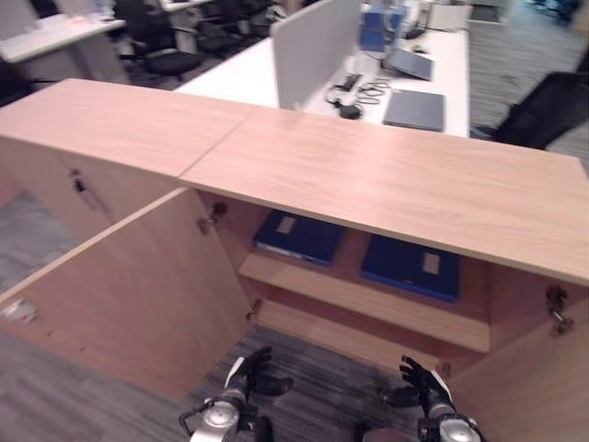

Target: Put the empty folder in the office cabinet

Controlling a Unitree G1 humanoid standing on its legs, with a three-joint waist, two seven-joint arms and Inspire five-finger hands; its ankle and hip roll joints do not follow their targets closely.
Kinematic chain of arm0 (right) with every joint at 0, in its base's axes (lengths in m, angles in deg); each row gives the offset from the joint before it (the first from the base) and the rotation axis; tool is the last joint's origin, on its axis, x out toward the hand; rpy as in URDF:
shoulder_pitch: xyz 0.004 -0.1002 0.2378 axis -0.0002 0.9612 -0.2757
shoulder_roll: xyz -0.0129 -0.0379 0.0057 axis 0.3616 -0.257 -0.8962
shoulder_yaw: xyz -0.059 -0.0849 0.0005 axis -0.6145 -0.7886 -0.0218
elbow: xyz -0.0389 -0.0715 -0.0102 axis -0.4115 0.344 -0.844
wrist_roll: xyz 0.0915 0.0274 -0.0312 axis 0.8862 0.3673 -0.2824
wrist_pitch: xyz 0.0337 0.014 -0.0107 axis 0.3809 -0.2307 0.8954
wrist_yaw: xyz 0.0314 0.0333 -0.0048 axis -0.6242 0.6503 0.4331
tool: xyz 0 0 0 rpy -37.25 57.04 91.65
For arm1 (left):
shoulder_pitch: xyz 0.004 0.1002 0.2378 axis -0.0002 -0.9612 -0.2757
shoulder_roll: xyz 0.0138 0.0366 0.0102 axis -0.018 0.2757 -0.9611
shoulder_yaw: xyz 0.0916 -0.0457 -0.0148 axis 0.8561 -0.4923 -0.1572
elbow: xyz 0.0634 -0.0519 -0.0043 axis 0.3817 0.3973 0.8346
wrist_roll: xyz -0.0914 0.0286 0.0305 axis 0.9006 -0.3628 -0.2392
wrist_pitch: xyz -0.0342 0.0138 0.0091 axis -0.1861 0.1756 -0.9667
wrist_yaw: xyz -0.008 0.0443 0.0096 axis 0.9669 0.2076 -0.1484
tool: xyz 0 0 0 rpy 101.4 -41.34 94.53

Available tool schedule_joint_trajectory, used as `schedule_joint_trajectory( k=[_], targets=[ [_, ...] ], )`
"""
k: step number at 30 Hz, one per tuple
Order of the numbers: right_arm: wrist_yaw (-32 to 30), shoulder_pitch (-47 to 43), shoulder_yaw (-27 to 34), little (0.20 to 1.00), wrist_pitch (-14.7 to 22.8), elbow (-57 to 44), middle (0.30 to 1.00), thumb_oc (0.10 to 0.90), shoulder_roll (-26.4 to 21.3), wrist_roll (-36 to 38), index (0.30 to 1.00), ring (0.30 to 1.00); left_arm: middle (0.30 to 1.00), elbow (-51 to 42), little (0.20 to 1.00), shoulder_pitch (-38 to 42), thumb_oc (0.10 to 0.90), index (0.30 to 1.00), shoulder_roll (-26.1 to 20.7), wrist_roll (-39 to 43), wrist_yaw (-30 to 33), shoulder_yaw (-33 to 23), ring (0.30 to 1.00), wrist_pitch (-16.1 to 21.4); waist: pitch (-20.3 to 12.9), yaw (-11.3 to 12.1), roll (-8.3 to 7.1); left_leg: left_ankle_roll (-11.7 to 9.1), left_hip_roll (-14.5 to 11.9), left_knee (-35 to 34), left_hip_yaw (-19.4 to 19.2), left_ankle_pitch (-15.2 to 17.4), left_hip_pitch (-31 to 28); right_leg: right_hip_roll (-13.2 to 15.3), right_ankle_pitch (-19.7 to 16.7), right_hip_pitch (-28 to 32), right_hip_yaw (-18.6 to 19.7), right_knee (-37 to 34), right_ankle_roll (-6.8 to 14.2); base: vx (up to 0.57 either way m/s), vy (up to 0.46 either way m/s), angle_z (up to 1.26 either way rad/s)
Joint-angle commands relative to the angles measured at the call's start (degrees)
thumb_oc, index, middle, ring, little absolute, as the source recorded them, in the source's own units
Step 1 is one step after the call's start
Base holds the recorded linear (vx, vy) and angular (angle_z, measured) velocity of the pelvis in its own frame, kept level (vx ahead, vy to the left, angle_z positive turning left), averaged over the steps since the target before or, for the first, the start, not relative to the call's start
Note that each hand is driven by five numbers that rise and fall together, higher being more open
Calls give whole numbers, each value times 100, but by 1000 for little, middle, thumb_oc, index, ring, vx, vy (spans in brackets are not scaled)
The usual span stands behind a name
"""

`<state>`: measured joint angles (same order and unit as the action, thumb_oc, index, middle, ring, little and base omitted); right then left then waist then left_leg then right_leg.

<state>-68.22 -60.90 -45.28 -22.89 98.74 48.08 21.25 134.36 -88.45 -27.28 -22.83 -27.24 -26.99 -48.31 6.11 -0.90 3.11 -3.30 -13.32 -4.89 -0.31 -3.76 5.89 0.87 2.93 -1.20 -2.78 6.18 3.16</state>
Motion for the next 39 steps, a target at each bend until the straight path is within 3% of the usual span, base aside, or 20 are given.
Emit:
schedule_joint_trajectory(
  k=[1, 3, 5, 6, 9, 10, 13, 15, 21, 24, 28, 29, 30, 32, 33, 34, 35, 36, 37, 39],
  targets=[
    [-4, -497, -26, 900, 417, -638, 900, 800, -280, -388, 900, 900, 900, -159, 900, 535, 800, 900, -148, 32, 89, -67, 900, 248, 160, 82, -237, -788, 295, -11, -231, -367, -477, 594, 403, 403, -275, -204, 658, -93, -80, 115],
    [-3, -518, -78, 900, 421, -585, 900, 800, -315, -478, 900, 900, 900, -133, 900, 480, 800, 900, -127, -30, 67, -52, 900, 235, 169, 113, -232, -814, 242, -11, -227, -411, -435, 592, 394, 490, -393, -312, 652, -108, -59, 89],
    [-32, -581, -101, 900, 426, -489, 900, 800, -385, -525, 900, 900, 900, -61, 900, 261, 800, 900, -76, -89, 28, -105, 900, 202, 292, 164, -234, -752, 20, 161, -689, -610, -304, 663, 330, 702, -716, -521, 625, -174, -12, 82],
    [-32, -582, -105, 900, 429, -486, 900, 800, -384, -524, 900, 900, 900, -65, 900, 257, 800, 900, -77, -89, 28, -107, 900, 200, 304, 164, -240, -753, 25, 161, -694, -605, -322, 669, 335, 720, -714, -524, 627, -154, 51, 36],
    [-39, -652, -52, 900, 407, -317, 900, 800, -343, -423, 900, 900, 900, -125, 900, 72, 800, 900, -47, -111, -67, -229, 900, 145, 286, 0, -245, -704, -582, 477, -2402, -710, -408, 759, 185, 721, -1258, -702, 591, -177, 74, 76],
    [48, -565, -96, 900, 384, -285, 900, 800, -330, -483, 900, 900, 900, -14, 900, -10, 800, 900, -38, -189, -120, -333, 900, 114, 200, -112, -260, -856, -845, 594, -3034, -613, -675, 848, 162, 782, -1512, -811, 631, -107, 116, 113],
    [97, -465, -130, 900, 366, -320, 900, 800, -325, -518, 900, 900, 900, 238, 900, -59, 800, 900, 6, -392, -110, -367, 900, 99, 175, -122, -234, -846, -881, 727, -3053, -554, -757, 862, 8, 839, -1794, -919, 625, -73, 69, 71],
    [110, -455, -157, 900, 365, -259, 900, 800, -307, -541, 900, 900, 900, 508, 900, -196, 800, 900, 27, -548, -85, -425, 900, 80, 133, -42, -221, -849, -728, 624, -2800, -510, -750, 925, -61, 974, -1937, -994, 664, 147, 129, 87],
    [95, -524, -135, 900, 333, -239, 900, 800, -257, -622, 900, 900, 900, 640, 900, -198, 800, 900, -80, -655, -128, -451, 900, 60, 176, 114, -364, -642, -396, 493, -2631, -390, -688, 1185, 13, 1111, -2024, -719, 750, 134, 138, 35],
    [88, -661, -91, 900, 322, -146, 900, 800, -215, -588, 900, 900, 900, 564, 900, -48, 800, 900, -175, -606, -154, -417, 900, 62, 238, 193, -458, -468, -163, 657, -2528, -200, -487, 1426, 85, 1021, -2035, -344, 809, 93, 189, 28],
    [162, -785, -92, 900, 327, -150, 900, 800, -176, -644, 900, 900, 900, 299, 900, 156, 800, 900, -302, -576, -183, -340, 900, 88, 312, 227, -544, -194, 171, 742, -2486, 95, -400, 1816, 30, 572, -1909, 666, 956, 71, 170, 9],
    [179, -790, -104, 900, 332, -164, 900, 800, -145, -641, 900, 900, 900, 254, 900, 209, 800, 900, -338, -581, -160, -338, 900, 88, 336, 204, -559, -146, 246, 704, -2471, 137, -449, 1881, -86, 396, -1830, 943, 1006, 72, 135, 6],
    [160, -863, -116, 900, 335, -11, 900, 800, -90, -595, 900, 900, 900, 154, 900, 283, 800, 900, -377, -492, -101, -368, 900, 113, 424, 152, -545, -52, 330, 663, -2482, 194, -501, 1940, -468, 72, -1653, 1445, 1111, 103, 179, 4],
    [155, -864, -84, 900, 327, 7, 900, 800, -56, -562, 900, 900, 900, 62, 900, 285, 800, 900, -415, -432, -87, -388, 900, 115, 463, 133, -497, 5, 358, 608, -2479, 210, -546, 1878, -551, -172, -1483, 1785, 1145, 130, 125, 4],
    [139, -766, -38, 900, 354, 106, 900, 800, -10, -479, 900, 900, 900, -22, 900, 285, 800, 900, -425, -361, -64, -363, 900, 154, 519, 10, -391, 29, 470, 384, -2311, 246, -764, 1409, -216, -475, -1032, 1727, 1086, 216, 63, -1],
    [121, -749, -40, 900, 345, 219, 900, 800, -9, -456, 900, 900, 900, 15, 900, 322, 800, 900, -412, -371, -56, -322, 900, 163, 532, -61, -374, 20, 545, 299, -2227, 242, -815, 1200, -19, -493, -875, 1402, 1015, 212, 57, -7],
    [121, -755, -41, 900, 347, 222, 900, 800, -9, -456, 900, 900, 900, 17, 900, 327, 800, 900, -411, -371, -55, -324, 900, 164, 526, -58, -358, 14, 520, 302, -2228, 227, -796, 1172, -53, -493, -883, 1363, 1000, 162, -56, 7],
    [84, -694, -56, 900, 331, 350, 900, 800, -39, -450, 900, 900, 900, 126, 900, 416, 800, 900, -412, -409, -24, -332, 900, 169, 511, -129, -408, -10, 656, 231, -2149, 282, -888, 1043, -18, -464, -749, 609, 895, 124, -81, 29],
    [70, -647, -22, 900, 345, 372, 900, 800, -24, -418, 900, 900, 900, 134, 900, 434, 800, 900, -388, -450, -45, -250, 900, 167, 493, -162, -418, -26, 679, 233, -2109, 282, -875, 1012, -49, -380, -723, 341, 898, 167, -91, 53],
    [103, -586, -19, 900, 337, 537, 900, 800, 5, -376, 900, 900, 900, 203, 900, 398, 800, 900, -297, -507, -60, -221, 900, 195, 445, -206, -415, -22, 722, 179, -2118, 300, -944, 967, -120, -331, -636, 175, 870, 92, -51, 76]
  ],
)
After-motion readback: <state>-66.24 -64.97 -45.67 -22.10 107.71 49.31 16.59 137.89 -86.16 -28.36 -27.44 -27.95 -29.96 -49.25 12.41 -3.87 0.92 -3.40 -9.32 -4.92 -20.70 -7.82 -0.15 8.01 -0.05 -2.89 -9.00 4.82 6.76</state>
